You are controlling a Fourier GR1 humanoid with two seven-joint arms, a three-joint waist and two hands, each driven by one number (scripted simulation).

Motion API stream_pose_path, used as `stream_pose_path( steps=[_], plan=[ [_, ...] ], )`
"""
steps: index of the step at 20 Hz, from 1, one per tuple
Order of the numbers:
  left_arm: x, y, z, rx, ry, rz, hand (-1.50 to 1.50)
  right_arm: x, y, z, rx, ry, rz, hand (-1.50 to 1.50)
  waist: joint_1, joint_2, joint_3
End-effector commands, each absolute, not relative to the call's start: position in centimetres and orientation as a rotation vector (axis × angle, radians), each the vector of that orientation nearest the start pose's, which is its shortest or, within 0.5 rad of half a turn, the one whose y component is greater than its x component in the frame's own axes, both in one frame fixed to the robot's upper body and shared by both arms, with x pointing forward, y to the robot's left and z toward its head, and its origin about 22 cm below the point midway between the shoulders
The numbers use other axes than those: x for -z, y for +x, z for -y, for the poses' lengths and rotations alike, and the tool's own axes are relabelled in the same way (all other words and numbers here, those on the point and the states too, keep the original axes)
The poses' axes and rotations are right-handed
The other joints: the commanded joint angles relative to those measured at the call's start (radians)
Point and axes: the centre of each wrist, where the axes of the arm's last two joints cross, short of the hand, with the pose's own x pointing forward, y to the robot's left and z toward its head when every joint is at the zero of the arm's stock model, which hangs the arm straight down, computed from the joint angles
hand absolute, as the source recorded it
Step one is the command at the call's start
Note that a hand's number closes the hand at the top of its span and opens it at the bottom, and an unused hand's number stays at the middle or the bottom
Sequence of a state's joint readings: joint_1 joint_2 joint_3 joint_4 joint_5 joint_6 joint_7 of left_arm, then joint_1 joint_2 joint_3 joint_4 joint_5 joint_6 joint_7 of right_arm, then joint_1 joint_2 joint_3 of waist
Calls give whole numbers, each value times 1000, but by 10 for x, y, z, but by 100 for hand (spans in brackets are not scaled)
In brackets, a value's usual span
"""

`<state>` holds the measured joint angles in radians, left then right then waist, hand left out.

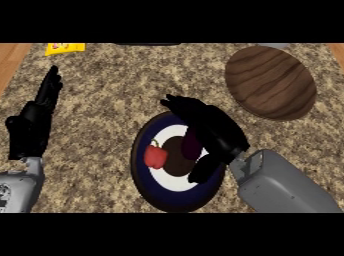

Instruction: Pick the bell pepper from the plate and place it in the bowl

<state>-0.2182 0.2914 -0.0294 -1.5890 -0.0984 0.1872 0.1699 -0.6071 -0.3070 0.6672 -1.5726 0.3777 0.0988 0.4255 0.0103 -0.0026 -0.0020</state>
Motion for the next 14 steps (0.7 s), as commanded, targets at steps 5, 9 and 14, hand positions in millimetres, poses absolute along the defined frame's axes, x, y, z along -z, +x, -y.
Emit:
stream_pose_path(
  steps=[5, 9, 14],
  plan=[
    [-63, 273, -253, 176, 367, 1626, 0, -110, 290, 41, -1479, -287, 1369, -150, 0, 2, 2],
    [-70, 294, -258, 173, 388, 1647, 0, -101, 287, 14, -1536, -312, 1284, -150, -8, 3, 2],
    [-81, 294, -266, 184, 413, 1650, 0, -84, 289, -4, -1608, -419, 1126, -150, -4, 3, 2]
  ],
)
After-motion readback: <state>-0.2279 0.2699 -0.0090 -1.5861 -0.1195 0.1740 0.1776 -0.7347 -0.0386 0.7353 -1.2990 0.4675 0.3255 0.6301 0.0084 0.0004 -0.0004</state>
